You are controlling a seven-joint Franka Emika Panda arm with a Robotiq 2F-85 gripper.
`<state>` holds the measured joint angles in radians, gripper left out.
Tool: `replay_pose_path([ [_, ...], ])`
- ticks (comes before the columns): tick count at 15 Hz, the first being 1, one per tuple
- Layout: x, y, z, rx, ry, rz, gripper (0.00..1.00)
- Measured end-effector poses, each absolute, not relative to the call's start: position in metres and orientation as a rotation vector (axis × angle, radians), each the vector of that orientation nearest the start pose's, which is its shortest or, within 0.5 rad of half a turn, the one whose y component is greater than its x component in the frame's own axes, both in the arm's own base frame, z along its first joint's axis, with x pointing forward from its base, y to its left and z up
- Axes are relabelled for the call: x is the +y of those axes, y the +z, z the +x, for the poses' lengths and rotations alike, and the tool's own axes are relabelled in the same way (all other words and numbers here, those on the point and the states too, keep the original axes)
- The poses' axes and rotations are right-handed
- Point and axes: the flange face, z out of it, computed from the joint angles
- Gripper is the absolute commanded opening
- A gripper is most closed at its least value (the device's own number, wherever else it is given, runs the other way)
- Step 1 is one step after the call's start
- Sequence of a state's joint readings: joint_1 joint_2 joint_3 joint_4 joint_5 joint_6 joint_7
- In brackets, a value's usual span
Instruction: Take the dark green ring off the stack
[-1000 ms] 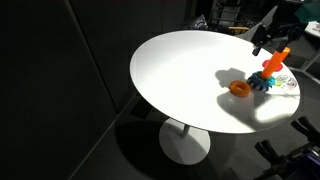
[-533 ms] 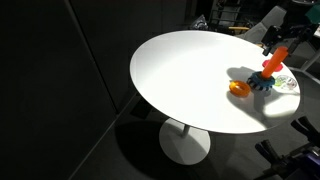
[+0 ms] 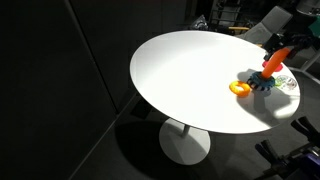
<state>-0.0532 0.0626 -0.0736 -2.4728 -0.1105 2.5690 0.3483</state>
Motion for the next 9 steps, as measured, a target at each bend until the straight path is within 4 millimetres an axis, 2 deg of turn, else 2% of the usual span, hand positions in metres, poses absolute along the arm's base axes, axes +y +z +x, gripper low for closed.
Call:
replay_pose_path([
  [4,-0.058,0.252,0.467,0.603,-0.111,-3.136,1.0],
  [9,-0.067,0.234,0.465,0.626,-0.147,-3.128,1.0],
])
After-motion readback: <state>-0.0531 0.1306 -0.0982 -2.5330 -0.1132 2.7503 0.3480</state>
